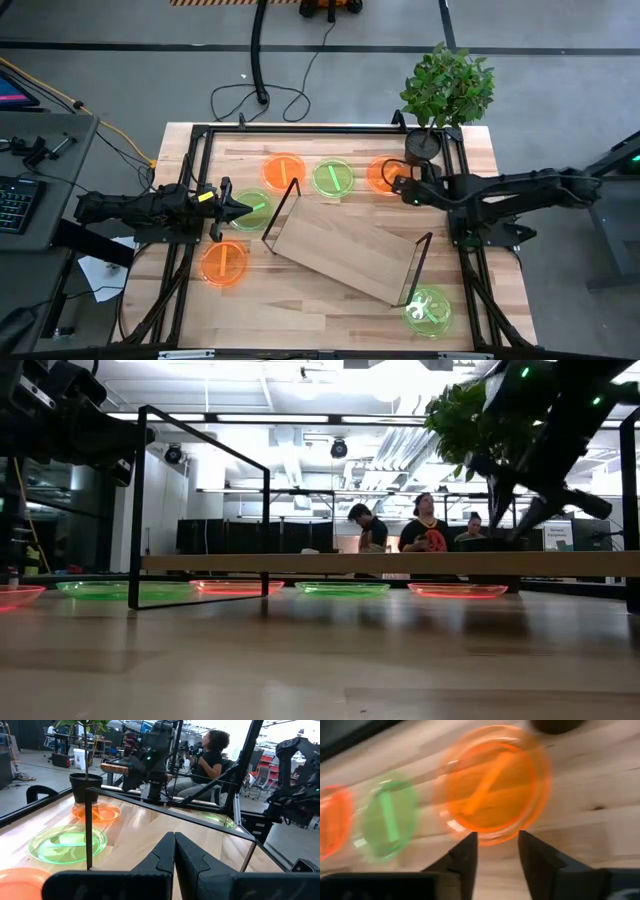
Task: Place and stack plates onto a shelf
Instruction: Put the top right orange plate into the shelf
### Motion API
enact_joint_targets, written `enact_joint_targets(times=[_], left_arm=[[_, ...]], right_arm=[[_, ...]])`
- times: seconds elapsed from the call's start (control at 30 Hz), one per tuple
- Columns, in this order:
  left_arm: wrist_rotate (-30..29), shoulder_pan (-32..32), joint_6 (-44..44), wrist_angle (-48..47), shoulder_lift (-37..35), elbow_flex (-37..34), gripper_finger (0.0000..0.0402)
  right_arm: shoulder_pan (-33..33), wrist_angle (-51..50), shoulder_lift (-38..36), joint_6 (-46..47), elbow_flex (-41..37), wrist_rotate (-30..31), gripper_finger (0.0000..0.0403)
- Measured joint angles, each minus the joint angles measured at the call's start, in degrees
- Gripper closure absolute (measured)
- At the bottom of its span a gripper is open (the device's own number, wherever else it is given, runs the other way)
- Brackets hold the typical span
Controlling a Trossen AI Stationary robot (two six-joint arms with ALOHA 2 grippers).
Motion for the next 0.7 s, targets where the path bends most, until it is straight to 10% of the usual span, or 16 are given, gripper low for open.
enact_joint_targets(times=[0.7], left_arm=[[0.0,0.0,0.0,0.0,0.0,0.0,0.0401]], right_arm=[[-29.7,12.7,16.1,-27.9,0.0,-17.2,0.0208]])
